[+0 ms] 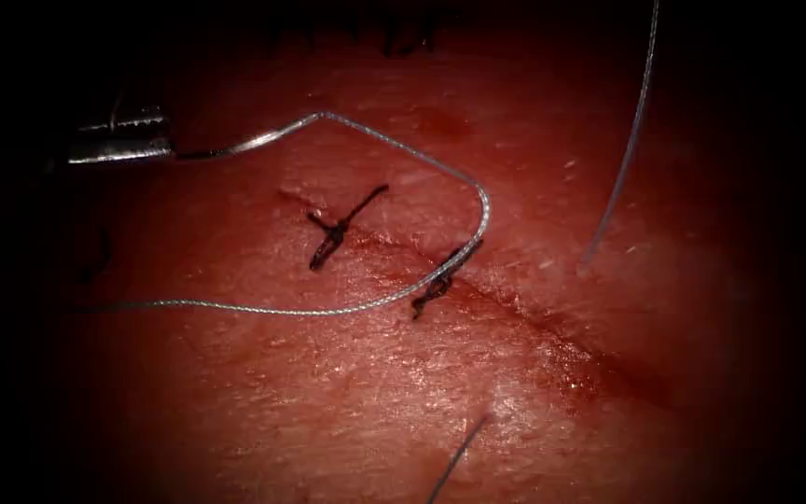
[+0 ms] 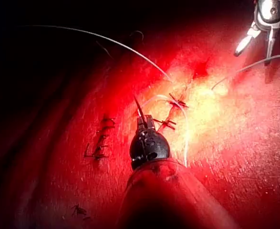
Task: Wound Closure
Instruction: Right end-effector grasps suture and pulls until only a short tail remains
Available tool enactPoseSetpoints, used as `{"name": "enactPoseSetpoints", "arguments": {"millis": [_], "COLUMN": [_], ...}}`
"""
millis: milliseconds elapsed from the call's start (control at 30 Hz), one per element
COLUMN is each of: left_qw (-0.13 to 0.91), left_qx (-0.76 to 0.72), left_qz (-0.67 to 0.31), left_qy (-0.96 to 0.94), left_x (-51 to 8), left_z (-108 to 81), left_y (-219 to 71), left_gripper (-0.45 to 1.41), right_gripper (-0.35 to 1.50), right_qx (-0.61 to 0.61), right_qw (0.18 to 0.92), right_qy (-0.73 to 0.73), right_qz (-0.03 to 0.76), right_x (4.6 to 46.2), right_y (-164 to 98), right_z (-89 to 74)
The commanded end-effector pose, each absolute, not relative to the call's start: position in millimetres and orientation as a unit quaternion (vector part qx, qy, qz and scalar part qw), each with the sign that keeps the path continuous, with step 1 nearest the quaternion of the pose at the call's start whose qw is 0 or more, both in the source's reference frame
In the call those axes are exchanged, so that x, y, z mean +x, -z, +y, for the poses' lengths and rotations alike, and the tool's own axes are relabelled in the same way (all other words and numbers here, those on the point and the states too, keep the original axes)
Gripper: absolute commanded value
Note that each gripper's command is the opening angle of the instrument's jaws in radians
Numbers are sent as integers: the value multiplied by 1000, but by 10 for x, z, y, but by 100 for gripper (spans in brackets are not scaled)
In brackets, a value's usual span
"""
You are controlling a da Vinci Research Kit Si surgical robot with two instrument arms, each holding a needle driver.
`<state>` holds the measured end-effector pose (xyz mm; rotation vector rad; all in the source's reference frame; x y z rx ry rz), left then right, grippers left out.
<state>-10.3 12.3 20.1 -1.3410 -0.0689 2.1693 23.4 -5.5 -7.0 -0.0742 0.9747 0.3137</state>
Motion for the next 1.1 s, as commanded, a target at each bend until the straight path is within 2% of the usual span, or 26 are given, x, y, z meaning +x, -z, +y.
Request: {"name": "enactPoseSetpoints", "arguments": {"millis": [33, 167, 633, 667, 700, 733, 767, 1100], "left_qw": [291, 291, 290, 290, 290, 290, 290, 289], "left_qx": [-503, -503, -504, -504, -504, -504, -504, -505], "left_qz": [-26, -26, -26, -26, -26, -26, -26, -27], "left_qy": [-813, -813, -813, -813, -813, -813, -813, -813], "left_x": [-109, -110, -110, -110, -110, -110, -110, -110], "left_z": [124, 124, 124, 124, 124, 124, 124, 124], "left_y": [-207, -207, -207, -207, -207, -207, -207, -207], "left_gripper": [-45, -45, -45, -45, -45, -45, -45, -45], "right_gripper": [125, 123, 116, 111, 53, 2, -35, -35], "right_qx": [-38, -45, -62, -63, -72, -75, -75, -65], "right_qw": [873, 875, 886, 887, 888, 888, 887, 891], "right_qy": [-153, -156, -147, -148, -152, -153, -153, -146], "right_qz": [461, 455, 435, 434, 429, 427, 429, 426], "right_x": [226, 218, 234, 235, 233, 232, 231, 243], "right_y": [46, 18, -56, -55, -53, -51, -48, 7], "right_z": [-47, -30, -8, -8, -12, -15, -18, -71]}}
